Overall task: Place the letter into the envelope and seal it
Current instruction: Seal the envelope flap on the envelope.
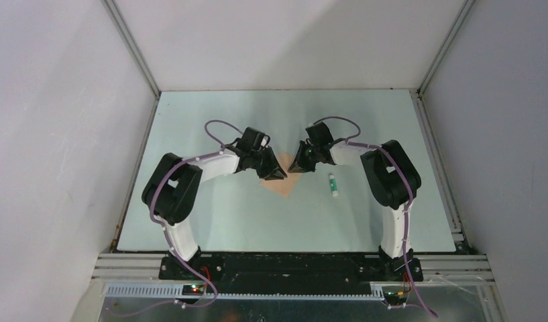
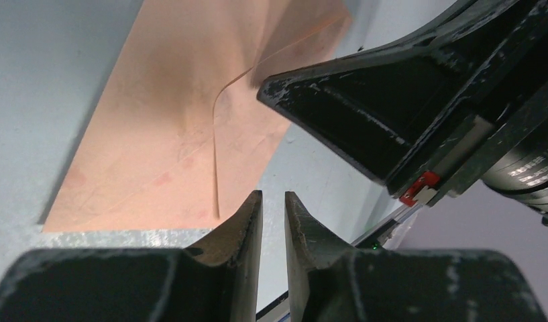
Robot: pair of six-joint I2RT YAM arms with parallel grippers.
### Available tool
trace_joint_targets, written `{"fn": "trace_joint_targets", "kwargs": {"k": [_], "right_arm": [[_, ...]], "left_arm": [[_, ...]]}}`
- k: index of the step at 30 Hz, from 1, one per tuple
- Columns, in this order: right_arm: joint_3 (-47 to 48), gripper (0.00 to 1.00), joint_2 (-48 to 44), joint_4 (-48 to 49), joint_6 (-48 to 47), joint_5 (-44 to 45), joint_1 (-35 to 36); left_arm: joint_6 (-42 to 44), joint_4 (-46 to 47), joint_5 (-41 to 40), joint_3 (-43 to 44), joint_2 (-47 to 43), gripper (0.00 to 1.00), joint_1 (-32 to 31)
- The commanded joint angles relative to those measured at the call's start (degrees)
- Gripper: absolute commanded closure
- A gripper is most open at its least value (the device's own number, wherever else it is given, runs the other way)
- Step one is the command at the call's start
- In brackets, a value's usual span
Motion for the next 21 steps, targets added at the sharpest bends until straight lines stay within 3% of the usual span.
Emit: {"fn": "trace_joint_targets", "kwargs": {"k": [1,12,21], "right_arm": [[0.85,1.0,-0.01,-2.83,-2.21,0.88,-0.84],[1.06,1.0,-1.59,-5.16,-4.23,1.75,-4.48],[-0.47,1.0,-3.86,-5.49,-6.76,0.85,-3.26]], "left_arm": [[-3.37,2.85,-0.12,3.27,1.57,0.77,-0.52],[-3.19,-1.94,-2.35,11.71,13.37,0.77,-0.59],[-0.7,-6.21,-4.63,11.3,11.53,0.78,-0.57]]}}
